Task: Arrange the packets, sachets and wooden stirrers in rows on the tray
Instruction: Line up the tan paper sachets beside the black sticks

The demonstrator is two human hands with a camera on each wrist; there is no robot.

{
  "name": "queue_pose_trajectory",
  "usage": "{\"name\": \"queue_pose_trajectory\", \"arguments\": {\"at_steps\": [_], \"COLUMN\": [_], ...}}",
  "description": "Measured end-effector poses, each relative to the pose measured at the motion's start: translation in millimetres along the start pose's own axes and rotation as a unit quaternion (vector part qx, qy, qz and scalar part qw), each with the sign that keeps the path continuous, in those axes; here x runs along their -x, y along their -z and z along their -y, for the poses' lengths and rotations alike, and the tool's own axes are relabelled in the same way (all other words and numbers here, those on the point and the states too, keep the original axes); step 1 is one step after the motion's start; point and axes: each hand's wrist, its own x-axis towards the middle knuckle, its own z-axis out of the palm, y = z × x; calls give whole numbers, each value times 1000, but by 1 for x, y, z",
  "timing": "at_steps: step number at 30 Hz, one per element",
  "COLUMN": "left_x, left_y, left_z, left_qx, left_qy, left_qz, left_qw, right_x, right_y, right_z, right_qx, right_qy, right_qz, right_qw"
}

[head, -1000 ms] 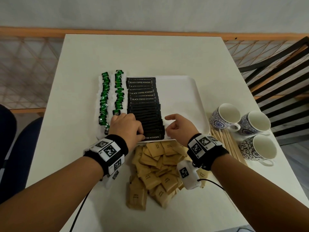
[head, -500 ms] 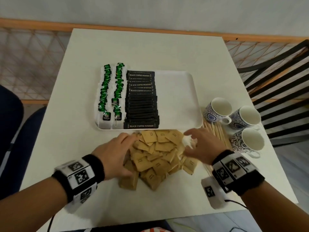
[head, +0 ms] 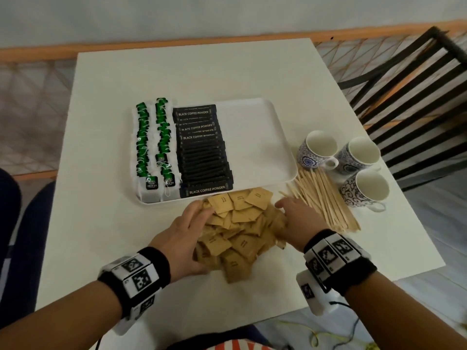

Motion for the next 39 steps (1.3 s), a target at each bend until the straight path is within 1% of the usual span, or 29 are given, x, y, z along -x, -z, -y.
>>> {"name": "queue_pose_trajectory", "arguments": {"at_steps": [2, 5, 7, 9, 12, 15, 19, 21, 24, 26, 29, 31, 33, 35, 37, 39], "left_x": [-3, -6, -7, -8, -7, -6, -5, -5, -4, -5, -7, -10, -16, -22, -29, -34], "left_y": [3, 7, 8, 9, 10, 12, 15, 15, 11, 12, 19, 21, 18, 13, 8, 6], "left_z": [1, 1, 3, 3, -1, -5, -8, -9, -12, -15, -25, -28, -28, -29, -32, -34], "left_qx": [1, 17, 21, 19, 39, 41, 38, 32, 7, -18, -31, -29, -20, 22, 69, 107], "left_qy": [-12, -26, -30, -31, -28, -29, -35, -42, -51, -67, -91, -95, -89, -62, -40, -3], "left_qz": [6, 7, 10, 13, 13, -2, -26, -47, -80, -114, -174, -196, -212, -208, -210, -188], "left_qw": [1000, 999, 999, 999, 999, 999, 998, 997, 995, 991, 980, 976, 973, 976, 974, 976], "right_x": [0, 0, 1, 2, 2, 3, 4, 1, -11, -22, -34, -38, -40, -41, -44, -47], "right_y": [-1, -2, 0, 2, 7, 19, 47, 57, 55, 46, 30, 21, 16, 15, 17, 19], "right_z": [6, 12, 13, 12, 5, -5, -10, -7, 4, 12, 17, 15, 12, 9, 9, 11], "right_qx": [8, 53, 88, 102, 50, 17, -51, -80, -69, -45, 1, 18, 22, 27, 38, 48], "right_qy": [1, -5, -5, -1, -3, 2, 74, 113, 164, 195, 243, 281, 292, 299, 306, 312], "right_qz": [-6, -21, -38, -44, -21, -2, -15, -55, -96, -101, -75, -44, -3, 24, 33, 33], "right_qw": [1000, 998, 995, 994, 999, 1000, 996, 989, 979, 975, 967, 959, 956, 954, 951, 948]}}
